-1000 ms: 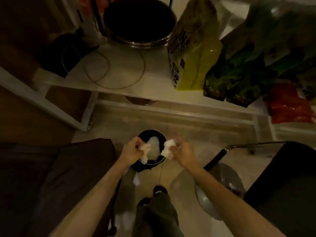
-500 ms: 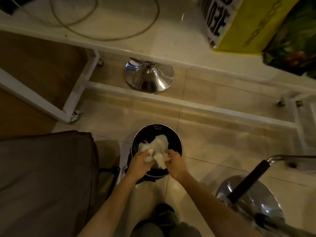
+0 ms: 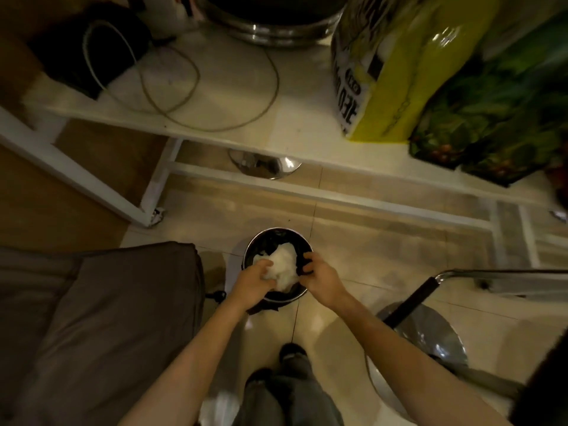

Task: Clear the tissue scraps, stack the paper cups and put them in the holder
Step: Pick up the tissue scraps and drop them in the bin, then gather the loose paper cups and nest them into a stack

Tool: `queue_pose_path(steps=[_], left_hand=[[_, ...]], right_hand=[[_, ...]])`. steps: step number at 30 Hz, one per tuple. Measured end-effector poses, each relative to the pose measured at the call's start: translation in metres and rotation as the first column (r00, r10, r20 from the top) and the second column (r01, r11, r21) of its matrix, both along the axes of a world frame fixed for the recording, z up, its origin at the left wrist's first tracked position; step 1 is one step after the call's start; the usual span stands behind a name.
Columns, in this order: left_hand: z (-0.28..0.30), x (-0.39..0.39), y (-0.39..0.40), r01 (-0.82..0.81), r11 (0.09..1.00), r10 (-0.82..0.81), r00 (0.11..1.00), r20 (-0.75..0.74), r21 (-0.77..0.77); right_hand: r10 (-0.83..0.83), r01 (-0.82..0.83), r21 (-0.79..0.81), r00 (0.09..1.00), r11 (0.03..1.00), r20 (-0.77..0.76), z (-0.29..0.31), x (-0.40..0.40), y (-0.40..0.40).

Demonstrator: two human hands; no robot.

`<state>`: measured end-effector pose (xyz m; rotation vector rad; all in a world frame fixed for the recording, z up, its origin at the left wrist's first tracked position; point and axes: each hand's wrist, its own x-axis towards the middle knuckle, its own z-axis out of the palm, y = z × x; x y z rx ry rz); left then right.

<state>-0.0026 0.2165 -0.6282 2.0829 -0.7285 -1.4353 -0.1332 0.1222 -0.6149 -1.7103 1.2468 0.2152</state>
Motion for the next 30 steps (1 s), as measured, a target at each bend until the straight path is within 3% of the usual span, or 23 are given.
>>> queue_pose_path(steps=[3, 9, 14, 18, 24, 30], left_hand=[[0.083, 0.001, -0.009, 0.019, 0.998, -0.019, 1.0, 0.012, -0.052], [0.225, 0.007, -0.026, 0.152, 0.967, -0.121, 0.98, 0.157, -0.205], [0.335, 0.009, -0.035, 0.252, 0.906, -0.157, 0.946, 0.283, -0.341], [0.397, 0.008, -0.037, 0.327, 0.848, -0.165, 0.911, 0.377, -0.417], [0.473, 0.003, -0.048, 0.338, 0.704, 0.043, 0.857, 0.513, -0.625], [0.536, -0.006, -0.086, 0.378, 0.599, 0.123, 0.828, 0.548, -0.706]], right_hand=[[0.059, -0.057, -0.039, 0.996, 0.998, 0.059, 0.08, -0.002, -0.003], [0.008, 0.008, -0.07, 0.974, 0.997, 0.225, 0.216, 0.003, -0.008], [0.081, -0.002, -0.271, 0.957, 0.962, 0.278, 0.318, 0.004, -0.01], [0.089, 0.061, -0.374, 0.925, 0.925, 0.37, 0.373, 0.001, -0.008], [0.119, 0.18, -0.511, 0.859, 0.841, 0.498, 0.448, -0.009, -0.017], [0.106, 0.278, -0.494, 0.78, 0.824, 0.617, 0.516, -0.014, -0.045]])
